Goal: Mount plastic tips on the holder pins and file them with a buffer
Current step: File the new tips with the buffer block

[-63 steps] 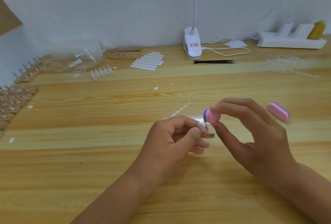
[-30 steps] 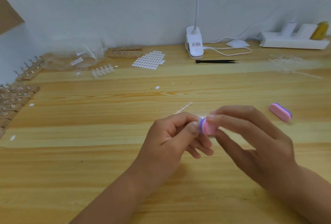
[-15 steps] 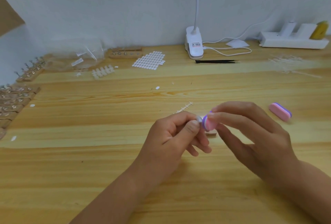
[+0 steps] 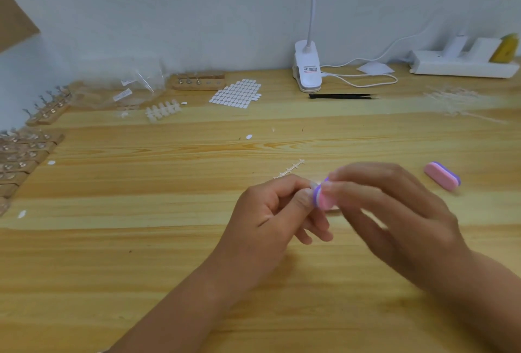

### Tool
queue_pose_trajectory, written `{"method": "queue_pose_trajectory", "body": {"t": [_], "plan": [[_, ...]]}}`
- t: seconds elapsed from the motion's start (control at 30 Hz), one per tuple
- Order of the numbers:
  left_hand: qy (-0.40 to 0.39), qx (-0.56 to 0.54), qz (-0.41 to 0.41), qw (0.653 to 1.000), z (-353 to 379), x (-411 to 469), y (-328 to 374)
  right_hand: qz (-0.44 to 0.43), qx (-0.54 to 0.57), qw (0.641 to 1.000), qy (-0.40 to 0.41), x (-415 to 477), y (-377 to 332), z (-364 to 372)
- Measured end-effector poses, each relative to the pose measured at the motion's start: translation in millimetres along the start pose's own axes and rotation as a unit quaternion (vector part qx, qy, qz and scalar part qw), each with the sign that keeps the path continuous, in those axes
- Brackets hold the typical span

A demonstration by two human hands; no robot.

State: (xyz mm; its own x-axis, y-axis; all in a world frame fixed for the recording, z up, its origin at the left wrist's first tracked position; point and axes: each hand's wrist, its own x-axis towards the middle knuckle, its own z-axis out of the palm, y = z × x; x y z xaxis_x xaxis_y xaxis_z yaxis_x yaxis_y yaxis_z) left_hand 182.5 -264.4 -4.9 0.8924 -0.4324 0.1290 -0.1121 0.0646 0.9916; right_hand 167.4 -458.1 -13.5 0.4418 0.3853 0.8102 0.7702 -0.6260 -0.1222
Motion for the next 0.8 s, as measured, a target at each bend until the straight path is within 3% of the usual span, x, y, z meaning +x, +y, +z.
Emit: {"method": "queue_pose_trajectory", "body": {"t": [0.1, 0.23, 0.4, 0.57, 0.8], "plan": [[-0.003, -0.003, -0.002, 1.000, 1, 0, 0, 0.024, 0.017, 0.999, 0.018, 2, -2, -1], [-0.004, -0.001, 0.001, 1.000, -1, 1, -3, -0.026, 0.012, 1.000, -0.010, -2, -11, 7], [-0.005, 0.002, -0.005, 1.000, 0, 1, -2, 0.025, 0.008, 1.000, 0.008, 1, -1, 0], [-0.005, -0.002, -0.001, 1.000, 0, 2, -3, -0.044, 0.028, 0.998, -0.021, -3, -9, 4], [0.006, 0.025, -0.005, 1.000, -3, 3, -3, -0.013, 0.027, 0.999, 0.037, -1, -9, 1]]}}
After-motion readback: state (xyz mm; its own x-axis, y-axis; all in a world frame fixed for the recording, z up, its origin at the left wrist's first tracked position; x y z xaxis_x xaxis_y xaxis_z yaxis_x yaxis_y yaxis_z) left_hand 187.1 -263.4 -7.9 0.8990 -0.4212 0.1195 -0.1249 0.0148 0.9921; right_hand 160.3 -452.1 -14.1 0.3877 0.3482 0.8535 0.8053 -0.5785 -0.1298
